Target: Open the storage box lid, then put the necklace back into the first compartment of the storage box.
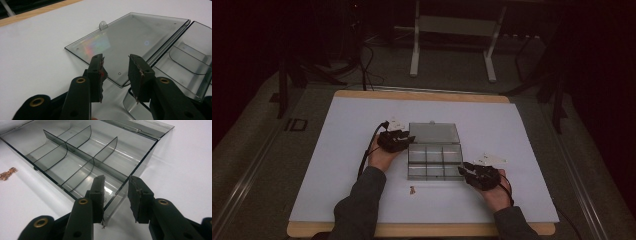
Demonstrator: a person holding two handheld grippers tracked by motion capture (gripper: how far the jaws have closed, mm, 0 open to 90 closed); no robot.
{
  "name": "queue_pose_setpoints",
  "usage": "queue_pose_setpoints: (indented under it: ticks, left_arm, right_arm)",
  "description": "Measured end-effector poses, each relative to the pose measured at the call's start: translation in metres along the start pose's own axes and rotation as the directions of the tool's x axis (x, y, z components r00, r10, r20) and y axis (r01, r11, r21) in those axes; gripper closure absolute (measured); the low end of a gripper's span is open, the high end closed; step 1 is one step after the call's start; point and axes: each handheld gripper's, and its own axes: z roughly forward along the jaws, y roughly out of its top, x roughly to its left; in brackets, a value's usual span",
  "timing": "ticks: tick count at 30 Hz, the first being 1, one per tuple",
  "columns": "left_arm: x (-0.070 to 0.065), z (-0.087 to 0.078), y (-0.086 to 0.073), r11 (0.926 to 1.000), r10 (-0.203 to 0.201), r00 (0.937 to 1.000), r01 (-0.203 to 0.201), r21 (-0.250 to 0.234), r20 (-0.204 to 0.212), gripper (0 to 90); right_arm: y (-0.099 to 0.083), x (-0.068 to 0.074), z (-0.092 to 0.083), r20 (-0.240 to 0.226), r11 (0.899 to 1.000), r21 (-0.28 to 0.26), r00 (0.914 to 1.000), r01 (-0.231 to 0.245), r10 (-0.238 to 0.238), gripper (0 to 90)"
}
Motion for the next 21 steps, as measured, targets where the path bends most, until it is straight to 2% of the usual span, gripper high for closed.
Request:
queue_pose_setpoints:
  ticks: [9,21]
  left_arm:
    - [-0.004,-0.009,0.005,1.0,-0.001,1.0,0.001,-0.005,-0.008,63.3]
    - [-0.013,-0.022,0.007,1.0,0.006,0.9999,-0.006,-0.007,0.012,61.4]
  right_arm:
    - [0.001,-0.001,0.0,0.001,1.0,0.0,1.0,-0.001,0.001,67.4]
    - [0.001,-0.001,0.0,0.001,1.0,-0.001,1.0,-0.004,0.004,67.5]
